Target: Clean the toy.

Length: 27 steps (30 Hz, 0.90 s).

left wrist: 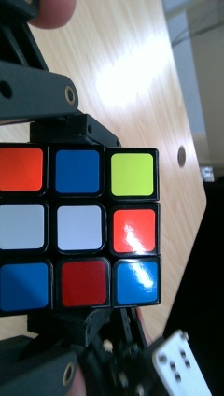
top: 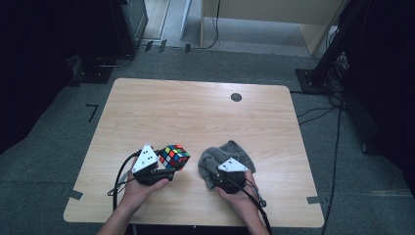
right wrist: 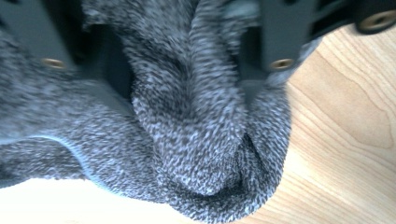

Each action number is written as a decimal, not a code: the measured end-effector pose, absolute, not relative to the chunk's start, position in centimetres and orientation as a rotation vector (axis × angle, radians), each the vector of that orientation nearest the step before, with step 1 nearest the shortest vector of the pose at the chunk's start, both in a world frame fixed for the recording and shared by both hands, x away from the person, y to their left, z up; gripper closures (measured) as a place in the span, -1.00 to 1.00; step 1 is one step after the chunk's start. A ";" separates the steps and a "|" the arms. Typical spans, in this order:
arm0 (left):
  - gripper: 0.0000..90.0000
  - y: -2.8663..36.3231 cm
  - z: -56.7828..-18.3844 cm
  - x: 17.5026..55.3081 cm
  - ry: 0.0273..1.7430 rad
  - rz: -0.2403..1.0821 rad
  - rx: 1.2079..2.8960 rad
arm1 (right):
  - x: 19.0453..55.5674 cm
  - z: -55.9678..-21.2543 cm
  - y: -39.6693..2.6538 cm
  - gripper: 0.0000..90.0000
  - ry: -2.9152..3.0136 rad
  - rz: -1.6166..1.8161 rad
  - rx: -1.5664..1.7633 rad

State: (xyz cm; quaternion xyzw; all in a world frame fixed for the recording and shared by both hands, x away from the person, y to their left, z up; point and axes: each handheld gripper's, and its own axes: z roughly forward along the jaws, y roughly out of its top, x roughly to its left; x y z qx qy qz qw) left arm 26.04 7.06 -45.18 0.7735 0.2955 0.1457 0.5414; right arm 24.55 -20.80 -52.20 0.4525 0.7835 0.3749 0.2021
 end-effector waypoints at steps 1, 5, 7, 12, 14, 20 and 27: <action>-0.25 7.0 -45.0 26.0 0.697 0.335 1.839 | 24.6 -52.2 -21.0 0.46 2.177 1.049 1.279; -0.25 6.8 -44.4 26.0 0.680 0.313 1.866 | 25.2 -51.8 -22.1 0.71 2.174 1.090 1.386; -0.25 6.8 -44.4 26.1 0.678 0.309 1.872 | 25.4 -51.3 -22.4 0.73 2.163 1.127 1.410; -0.25 6.1 -44.8 26.5 0.607 0.315 1.921 | 25.1 -48.0 -22.5 0.73 2.073 1.287 1.368; -0.25 5.5 -45.1 26.2 0.574 0.338 1.940 | 24.7 -46.3 -22.2 0.73 2.041 1.368 1.298; -0.25 4.1 -46.1 25.9 0.513 0.332 1.971 | 23.5 -43.3 -21.0 0.72 2.035 1.518 1.134; -0.24 3.3 -46.4 25.2 0.424 0.357 2.008 | 23.1 -43.4 -19.6 0.70 2.124 1.659 1.120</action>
